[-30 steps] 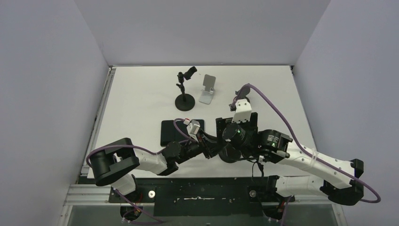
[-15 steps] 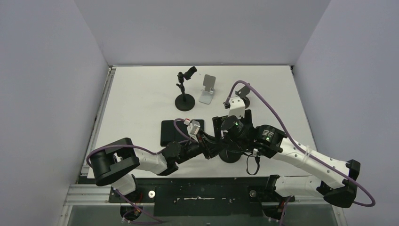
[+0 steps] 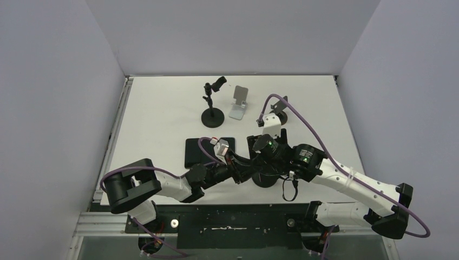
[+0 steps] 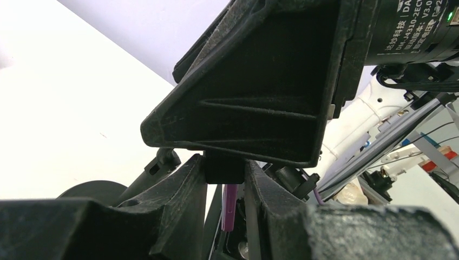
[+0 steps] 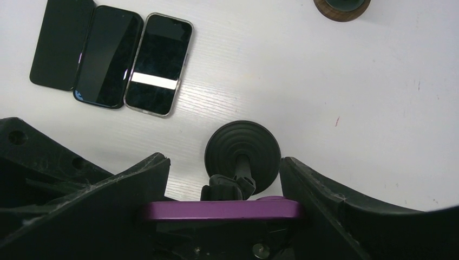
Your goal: Remove the phone from the phone stand
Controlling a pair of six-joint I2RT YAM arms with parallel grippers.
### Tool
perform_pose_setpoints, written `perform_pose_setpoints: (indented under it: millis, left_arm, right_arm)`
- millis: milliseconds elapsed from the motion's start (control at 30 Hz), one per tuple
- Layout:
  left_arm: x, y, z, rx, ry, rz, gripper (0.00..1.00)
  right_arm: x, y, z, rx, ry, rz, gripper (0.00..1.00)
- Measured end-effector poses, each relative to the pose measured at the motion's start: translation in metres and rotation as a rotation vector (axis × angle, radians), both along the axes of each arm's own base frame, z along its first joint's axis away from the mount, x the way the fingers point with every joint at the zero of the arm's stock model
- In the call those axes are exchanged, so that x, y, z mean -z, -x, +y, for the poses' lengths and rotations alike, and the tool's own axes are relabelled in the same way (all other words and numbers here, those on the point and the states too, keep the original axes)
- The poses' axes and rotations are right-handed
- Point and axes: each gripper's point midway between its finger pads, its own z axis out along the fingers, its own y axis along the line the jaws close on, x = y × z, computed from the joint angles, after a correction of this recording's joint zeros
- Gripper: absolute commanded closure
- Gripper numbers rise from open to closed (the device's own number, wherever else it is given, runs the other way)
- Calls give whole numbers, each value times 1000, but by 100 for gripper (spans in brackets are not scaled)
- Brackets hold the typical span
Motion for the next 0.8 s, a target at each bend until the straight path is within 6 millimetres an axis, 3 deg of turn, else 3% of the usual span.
perform_pose_setpoints:
  millis: [67, 200, 367, 800]
  left_arm:
    - [0, 0, 0, 1, 3, 1, 100]
    - [0, 0, 0, 3, 10, 7, 68]
    - [3, 2, 0, 15, 11, 26, 49]
    - [2, -6, 7, -30, 61, 117, 49]
  right_arm:
    - [0, 0, 0, 2, -2, -1, 57]
    - [0, 0, 0, 3, -4, -1, 63]
    - [0, -2, 0, 10, -13, -12, 62]
    - [0, -6, -1, 37, -28, -31, 60]
